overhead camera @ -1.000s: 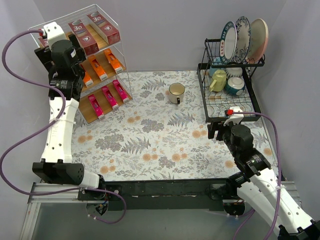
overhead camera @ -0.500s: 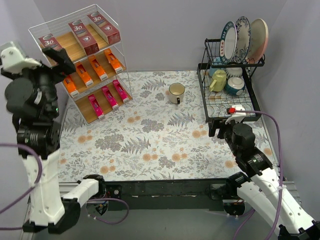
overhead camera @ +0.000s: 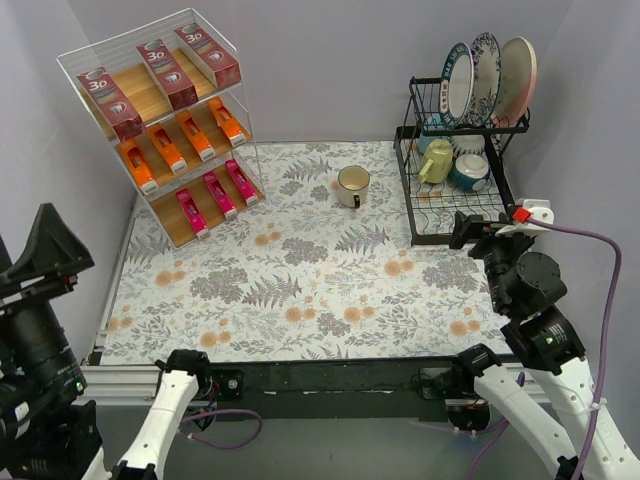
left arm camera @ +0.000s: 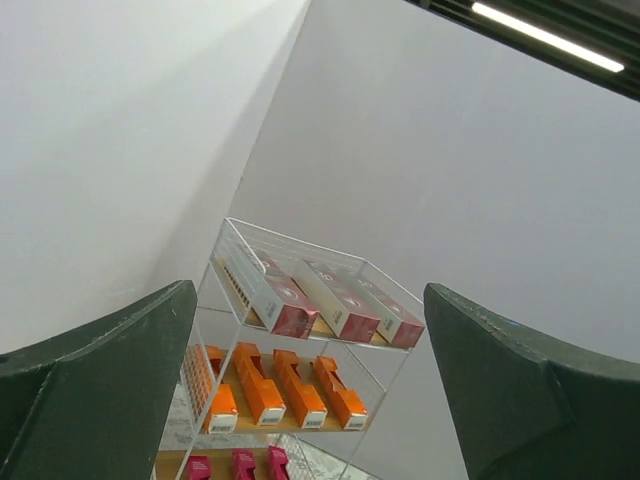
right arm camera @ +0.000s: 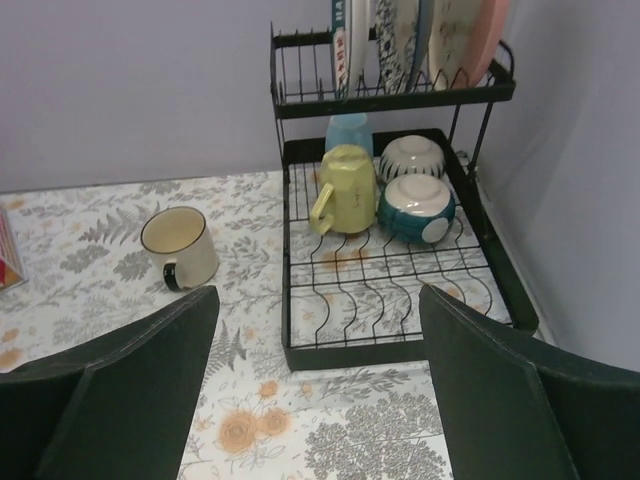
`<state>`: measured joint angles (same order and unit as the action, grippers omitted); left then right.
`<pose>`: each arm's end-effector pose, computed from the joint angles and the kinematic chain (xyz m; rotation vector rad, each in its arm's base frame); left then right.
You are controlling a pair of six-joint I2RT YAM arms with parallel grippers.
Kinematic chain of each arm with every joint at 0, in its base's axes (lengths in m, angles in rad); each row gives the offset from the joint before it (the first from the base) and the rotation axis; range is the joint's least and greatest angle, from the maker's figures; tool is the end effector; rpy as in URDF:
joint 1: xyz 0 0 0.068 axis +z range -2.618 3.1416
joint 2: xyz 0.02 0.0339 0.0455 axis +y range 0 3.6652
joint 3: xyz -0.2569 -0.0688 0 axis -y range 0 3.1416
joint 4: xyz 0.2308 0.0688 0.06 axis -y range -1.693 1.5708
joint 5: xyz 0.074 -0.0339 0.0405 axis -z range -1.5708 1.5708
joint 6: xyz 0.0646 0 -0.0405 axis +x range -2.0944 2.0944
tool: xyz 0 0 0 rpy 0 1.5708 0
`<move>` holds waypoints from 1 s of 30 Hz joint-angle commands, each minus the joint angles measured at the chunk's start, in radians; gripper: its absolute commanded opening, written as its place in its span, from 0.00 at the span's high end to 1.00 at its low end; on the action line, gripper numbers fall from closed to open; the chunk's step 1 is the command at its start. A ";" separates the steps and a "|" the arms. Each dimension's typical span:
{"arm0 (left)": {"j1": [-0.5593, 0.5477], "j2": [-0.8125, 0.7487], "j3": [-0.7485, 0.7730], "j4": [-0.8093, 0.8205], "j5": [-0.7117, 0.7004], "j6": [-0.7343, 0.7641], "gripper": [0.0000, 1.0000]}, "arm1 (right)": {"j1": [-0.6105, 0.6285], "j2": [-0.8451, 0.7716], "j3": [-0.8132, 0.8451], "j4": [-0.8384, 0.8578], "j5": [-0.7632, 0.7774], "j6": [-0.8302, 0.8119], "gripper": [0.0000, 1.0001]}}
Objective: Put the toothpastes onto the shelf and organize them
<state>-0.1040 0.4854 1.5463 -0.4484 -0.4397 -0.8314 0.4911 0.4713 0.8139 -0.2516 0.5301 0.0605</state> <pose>-0.0355 0.0314 0.5402 -0.7264 0.7492 -0.6407 0.1190 0.0266 0.3760 0.1099 1.4885 0.0531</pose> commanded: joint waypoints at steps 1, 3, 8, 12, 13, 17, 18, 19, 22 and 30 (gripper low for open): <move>-0.014 -0.040 -0.061 0.051 -0.097 0.063 0.02 | -0.002 -0.022 0.065 0.066 0.096 -0.057 0.10; -0.016 -0.070 -0.104 0.089 -0.138 0.058 0.02 | -0.002 -0.029 0.082 0.074 0.110 -0.105 0.10; -0.017 -0.111 -0.190 0.165 -0.220 0.068 0.02 | -0.002 -0.043 0.093 0.090 0.137 -0.140 0.10; -0.019 -0.128 -0.219 0.195 -0.280 0.046 0.02 | -0.002 -0.053 0.094 0.110 0.148 -0.162 0.10; -0.019 -0.143 -0.238 0.203 -0.272 0.048 0.02 | -0.002 -0.056 0.094 0.117 0.151 -0.171 0.11; -0.020 -0.176 -0.293 0.269 -0.260 0.064 0.02 | -0.002 -0.062 0.103 0.123 0.157 -0.186 0.11; -0.020 -0.179 -0.299 0.289 -0.261 0.064 0.02 | -0.002 -0.063 0.105 0.123 0.163 -0.189 0.11; -0.020 -0.180 -0.304 0.295 -0.261 0.063 0.02 | -0.002 -0.068 0.108 0.124 0.165 -0.192 0.10; -0.020 -0.191 -0.314 0.306 -0.258 0.055 0.02 | -0.002 -0.080 0.105 0.126 0.168 -0.200 0.11; -0.022 -0.206 -0.336 0.335 -0.274 0.054 0.02 | -0.002 -0.086 0.102 0.127 0.173 -0.206 0.11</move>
<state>-0.1219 0.2832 1.2205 -0.1390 -0.6998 -0.7841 0.4911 0.3923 0.8772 -0.1795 0.6823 -0.1280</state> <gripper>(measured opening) 0.981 0.896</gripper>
